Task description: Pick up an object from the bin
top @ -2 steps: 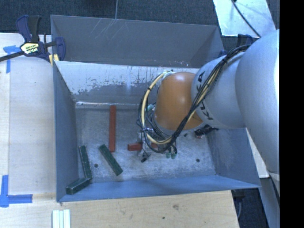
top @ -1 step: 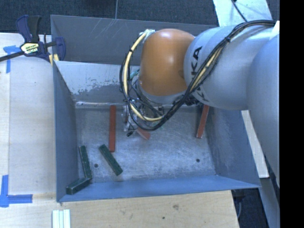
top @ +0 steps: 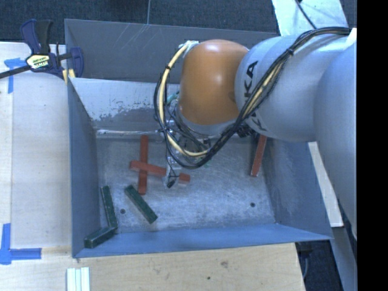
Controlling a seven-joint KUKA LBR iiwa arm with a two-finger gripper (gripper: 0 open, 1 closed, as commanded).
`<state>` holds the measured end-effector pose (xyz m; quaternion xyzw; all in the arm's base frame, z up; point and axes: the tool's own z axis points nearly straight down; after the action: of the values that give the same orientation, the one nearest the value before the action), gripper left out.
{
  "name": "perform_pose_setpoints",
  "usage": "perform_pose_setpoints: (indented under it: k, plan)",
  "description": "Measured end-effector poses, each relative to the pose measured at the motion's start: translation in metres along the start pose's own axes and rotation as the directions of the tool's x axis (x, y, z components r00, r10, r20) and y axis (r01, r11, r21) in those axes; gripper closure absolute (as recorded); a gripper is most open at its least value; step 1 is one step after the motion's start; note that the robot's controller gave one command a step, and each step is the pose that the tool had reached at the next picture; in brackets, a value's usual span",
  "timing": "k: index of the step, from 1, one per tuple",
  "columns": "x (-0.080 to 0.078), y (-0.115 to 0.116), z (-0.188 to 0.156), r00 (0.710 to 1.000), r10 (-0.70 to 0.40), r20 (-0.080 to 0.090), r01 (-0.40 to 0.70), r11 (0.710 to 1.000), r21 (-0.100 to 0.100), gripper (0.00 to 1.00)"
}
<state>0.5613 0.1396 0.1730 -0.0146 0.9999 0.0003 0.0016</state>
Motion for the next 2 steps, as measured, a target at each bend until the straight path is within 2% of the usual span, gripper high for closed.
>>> perform_pose_setpoints:
  k: [1,2]
  plan:
    - [-0.004,0.039,0.104,0.994,0.108,-0.001,-0.108,0.994,0.0,0.0]
    - [-0.048,0.024,0.101,0.994,0.105,0.003,-0.105,0.994,-0.002,0.0]
